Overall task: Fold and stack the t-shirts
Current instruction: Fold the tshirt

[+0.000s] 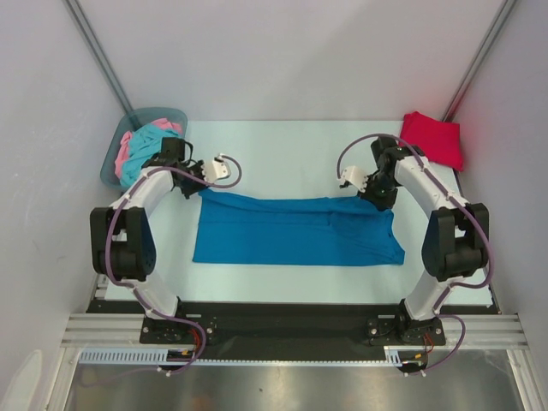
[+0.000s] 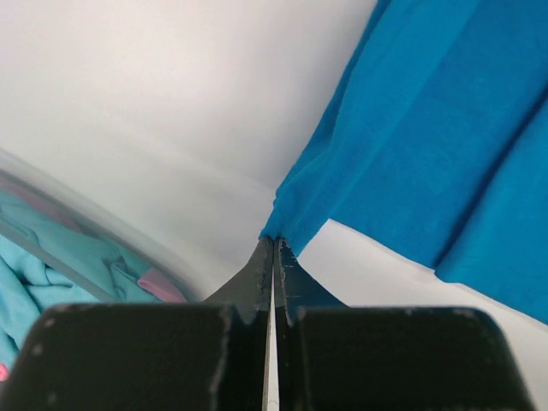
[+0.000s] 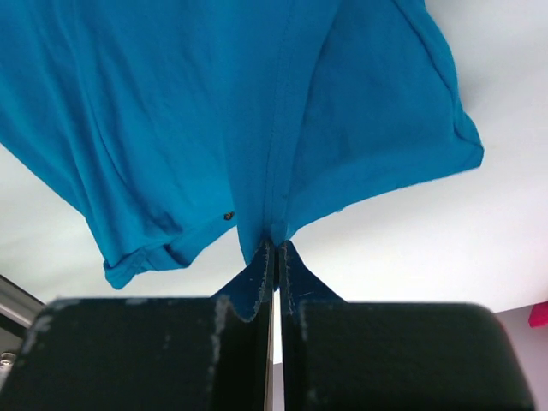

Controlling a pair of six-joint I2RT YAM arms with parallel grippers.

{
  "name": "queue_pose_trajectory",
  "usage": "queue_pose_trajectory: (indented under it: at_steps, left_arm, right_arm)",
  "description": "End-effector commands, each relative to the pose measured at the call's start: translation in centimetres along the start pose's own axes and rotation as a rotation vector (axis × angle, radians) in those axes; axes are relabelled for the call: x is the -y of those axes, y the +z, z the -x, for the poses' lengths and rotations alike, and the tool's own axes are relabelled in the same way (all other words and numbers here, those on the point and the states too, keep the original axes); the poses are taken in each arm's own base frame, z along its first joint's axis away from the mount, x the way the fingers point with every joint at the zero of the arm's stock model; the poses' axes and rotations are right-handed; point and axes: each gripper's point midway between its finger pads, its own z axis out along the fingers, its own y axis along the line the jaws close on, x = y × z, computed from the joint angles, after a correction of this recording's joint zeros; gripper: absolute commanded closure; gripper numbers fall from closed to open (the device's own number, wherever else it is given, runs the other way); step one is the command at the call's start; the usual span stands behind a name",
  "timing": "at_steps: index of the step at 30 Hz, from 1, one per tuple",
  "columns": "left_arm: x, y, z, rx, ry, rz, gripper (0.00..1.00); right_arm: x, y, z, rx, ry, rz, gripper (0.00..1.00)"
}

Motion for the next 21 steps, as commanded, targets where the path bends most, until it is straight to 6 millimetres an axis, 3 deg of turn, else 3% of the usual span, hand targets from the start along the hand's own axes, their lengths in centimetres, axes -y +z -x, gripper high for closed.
queue_pose_trajectory:
  at_steps: [1,21]
  left_arm:
    - [0.4,-1.5,2.1,0.068,0.077,-0.005,1.00]
    - [5.5,-1.4,0.9,0.028,0.198,-0.150,1.00]
  right_arm:
    - [0.0,-1.4,0.8,0.023,-0.035,-0.046,1.00]
    - [-2.4,0.0,-1.5,-0.045,-0.095,-0.015,1.00]
